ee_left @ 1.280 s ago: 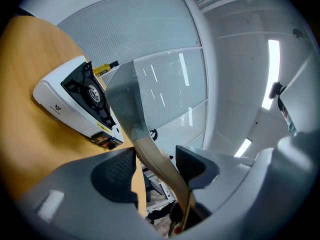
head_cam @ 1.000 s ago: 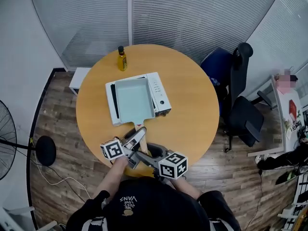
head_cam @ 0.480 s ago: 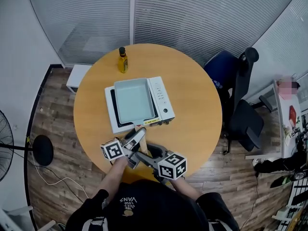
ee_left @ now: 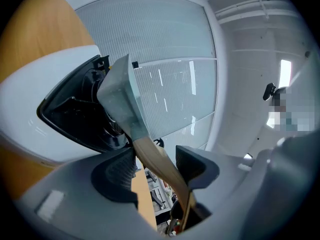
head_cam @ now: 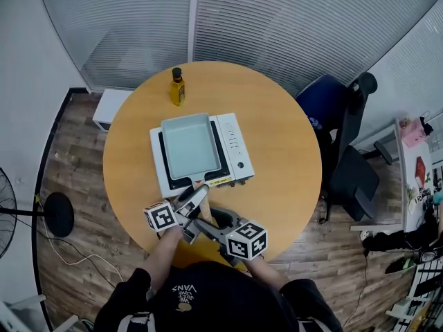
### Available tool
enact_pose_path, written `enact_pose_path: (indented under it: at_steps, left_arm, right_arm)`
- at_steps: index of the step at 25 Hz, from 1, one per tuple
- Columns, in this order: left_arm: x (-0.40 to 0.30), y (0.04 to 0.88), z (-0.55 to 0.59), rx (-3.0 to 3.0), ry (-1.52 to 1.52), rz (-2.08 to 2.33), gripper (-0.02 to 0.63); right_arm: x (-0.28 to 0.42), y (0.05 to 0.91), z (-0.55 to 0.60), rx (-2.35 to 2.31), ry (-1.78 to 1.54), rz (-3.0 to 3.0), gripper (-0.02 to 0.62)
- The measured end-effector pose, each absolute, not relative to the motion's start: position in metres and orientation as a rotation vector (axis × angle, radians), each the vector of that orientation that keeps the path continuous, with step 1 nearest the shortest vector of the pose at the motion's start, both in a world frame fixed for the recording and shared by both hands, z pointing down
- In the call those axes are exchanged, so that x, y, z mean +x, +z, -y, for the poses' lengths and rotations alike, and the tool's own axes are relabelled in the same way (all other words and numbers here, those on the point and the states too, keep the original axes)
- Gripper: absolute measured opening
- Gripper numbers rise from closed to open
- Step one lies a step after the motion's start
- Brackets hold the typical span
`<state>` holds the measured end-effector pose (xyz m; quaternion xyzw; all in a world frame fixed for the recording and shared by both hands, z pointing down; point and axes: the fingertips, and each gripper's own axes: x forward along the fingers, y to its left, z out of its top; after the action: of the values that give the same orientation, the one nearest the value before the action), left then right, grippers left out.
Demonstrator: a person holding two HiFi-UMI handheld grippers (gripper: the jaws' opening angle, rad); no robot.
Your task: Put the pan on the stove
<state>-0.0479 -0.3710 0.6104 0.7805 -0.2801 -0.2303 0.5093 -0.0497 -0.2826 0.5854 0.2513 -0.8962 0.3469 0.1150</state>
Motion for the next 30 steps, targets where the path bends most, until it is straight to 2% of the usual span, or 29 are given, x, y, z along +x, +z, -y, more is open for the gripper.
enact_pose_path:
  at_steps: [20, 30]
  left_arm:
    - [-0.042, 0.606, 0.387, 1.853, -0.543, 0.642, 0.252]
    - [-0.051, 0.61, 0.377, 1.912, -0.426, 0.753, 0.311]
  right_arm:
    - [-0.047, 0.584, 0.3, 0.782, 1.139, 2.632, 0.212]
    - [-0.044, 0.578, 0.302, 0.833, 1.063, 2.638, 0.212]
